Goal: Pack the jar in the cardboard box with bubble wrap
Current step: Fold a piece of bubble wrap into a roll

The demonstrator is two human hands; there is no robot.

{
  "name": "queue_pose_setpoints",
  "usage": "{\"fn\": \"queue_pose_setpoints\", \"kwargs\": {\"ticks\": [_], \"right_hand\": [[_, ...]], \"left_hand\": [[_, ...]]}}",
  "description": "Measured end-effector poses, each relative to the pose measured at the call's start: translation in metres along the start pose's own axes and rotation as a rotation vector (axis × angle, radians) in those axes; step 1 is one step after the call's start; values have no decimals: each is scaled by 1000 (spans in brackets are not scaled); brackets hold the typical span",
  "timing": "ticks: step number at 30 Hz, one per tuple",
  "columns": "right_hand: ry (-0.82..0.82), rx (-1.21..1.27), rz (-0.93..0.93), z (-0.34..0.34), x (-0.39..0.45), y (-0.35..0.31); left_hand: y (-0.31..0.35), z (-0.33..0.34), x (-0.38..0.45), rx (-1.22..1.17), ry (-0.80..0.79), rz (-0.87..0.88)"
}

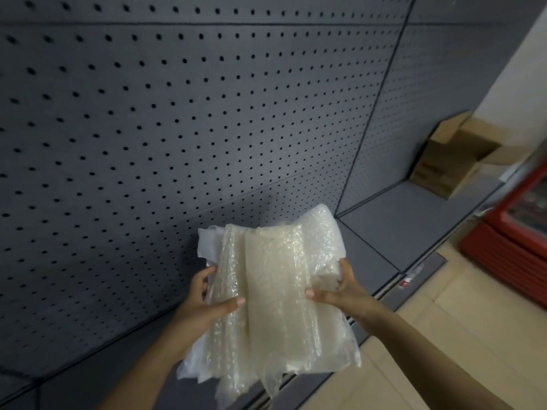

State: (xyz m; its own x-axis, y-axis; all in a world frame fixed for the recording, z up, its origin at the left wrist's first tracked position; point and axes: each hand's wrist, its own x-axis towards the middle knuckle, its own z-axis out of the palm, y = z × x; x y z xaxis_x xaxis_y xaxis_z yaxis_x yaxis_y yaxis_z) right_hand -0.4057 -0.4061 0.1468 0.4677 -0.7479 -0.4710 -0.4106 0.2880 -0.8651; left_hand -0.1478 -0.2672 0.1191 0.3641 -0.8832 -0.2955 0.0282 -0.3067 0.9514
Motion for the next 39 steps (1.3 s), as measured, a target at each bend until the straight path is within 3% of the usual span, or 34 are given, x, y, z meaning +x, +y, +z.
{"fn": "queue_pose_setpoints", "kwargs": {"ticks": [9, 19, 39], "right_hand": [[93, 139, -97, -126, 11, 12], [172, 137, -80, -255, 35, 29], [435, 259, -12, -458, 94, 64]], "left_hand": [[51, 129, 56, 104, 50, 62], [88, 259, 115, 161, 46, 104], [156, 480, 265, 338, -227, 44]]}}
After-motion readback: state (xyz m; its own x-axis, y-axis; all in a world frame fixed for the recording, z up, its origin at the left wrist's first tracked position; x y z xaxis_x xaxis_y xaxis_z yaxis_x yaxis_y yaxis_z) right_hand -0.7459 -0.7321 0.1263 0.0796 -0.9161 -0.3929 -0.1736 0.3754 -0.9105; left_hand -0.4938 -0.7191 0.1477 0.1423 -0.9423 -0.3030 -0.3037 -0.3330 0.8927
